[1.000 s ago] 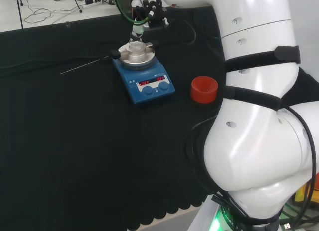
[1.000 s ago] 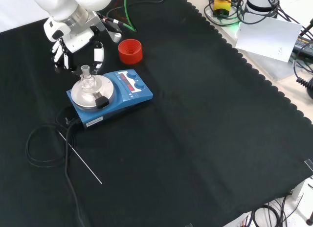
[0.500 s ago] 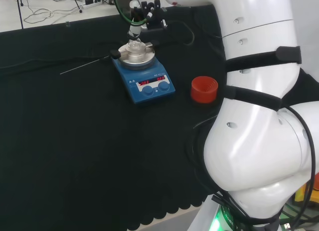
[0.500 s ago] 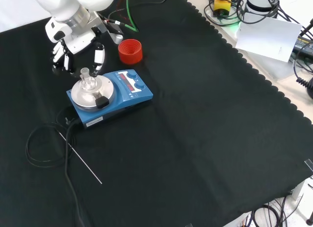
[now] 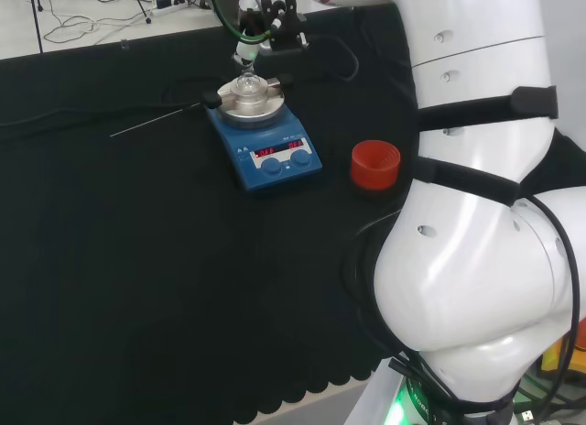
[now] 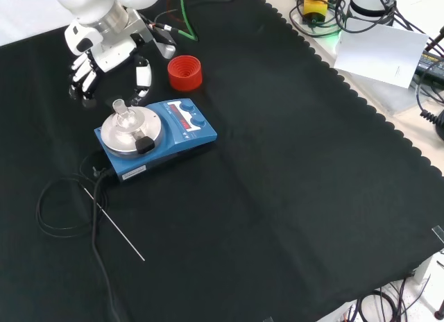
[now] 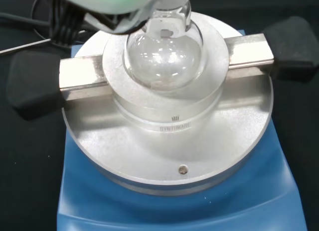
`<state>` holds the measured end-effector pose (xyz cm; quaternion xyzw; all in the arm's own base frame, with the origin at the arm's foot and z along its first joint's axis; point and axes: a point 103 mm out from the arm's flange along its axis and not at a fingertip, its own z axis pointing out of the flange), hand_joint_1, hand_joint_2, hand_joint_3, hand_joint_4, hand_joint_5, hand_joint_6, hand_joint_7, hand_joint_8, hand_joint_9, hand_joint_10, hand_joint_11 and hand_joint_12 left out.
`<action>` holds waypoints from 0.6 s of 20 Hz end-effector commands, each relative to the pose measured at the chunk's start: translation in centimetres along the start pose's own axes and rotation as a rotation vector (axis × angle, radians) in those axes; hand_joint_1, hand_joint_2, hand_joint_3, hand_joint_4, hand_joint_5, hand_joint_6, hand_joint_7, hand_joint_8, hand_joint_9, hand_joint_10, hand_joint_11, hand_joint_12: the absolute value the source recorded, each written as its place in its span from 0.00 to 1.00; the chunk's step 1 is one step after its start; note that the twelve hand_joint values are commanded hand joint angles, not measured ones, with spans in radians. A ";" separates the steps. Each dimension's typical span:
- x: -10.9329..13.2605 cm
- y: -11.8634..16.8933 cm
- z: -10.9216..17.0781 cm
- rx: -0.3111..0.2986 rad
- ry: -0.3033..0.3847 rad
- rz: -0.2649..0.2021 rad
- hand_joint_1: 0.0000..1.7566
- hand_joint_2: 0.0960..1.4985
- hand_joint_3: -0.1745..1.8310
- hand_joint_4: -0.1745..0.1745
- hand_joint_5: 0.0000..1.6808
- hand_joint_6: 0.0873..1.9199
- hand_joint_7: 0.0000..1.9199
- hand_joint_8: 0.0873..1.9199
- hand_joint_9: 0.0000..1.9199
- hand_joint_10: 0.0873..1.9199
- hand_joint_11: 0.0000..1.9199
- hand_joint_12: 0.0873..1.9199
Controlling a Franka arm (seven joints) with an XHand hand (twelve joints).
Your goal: Place the round-bottom flask on the heater.
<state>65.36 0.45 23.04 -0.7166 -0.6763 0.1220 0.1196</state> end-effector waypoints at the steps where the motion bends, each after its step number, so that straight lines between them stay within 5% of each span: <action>1: -1.0 -3.6 -1.0 -0.053 0.012 0.020 0.52 0.36 0.40 0.34 0.24 0.23 0.02 0.33 0.15 0.36 0.05 0.73; 12: -2.4 -11.9 -1.4 -0.104 0.048 0.061 0.52 0.37 0.40 0.34 0.24 0.22 0.03 0.33 0.15 0.36 0.05 0.73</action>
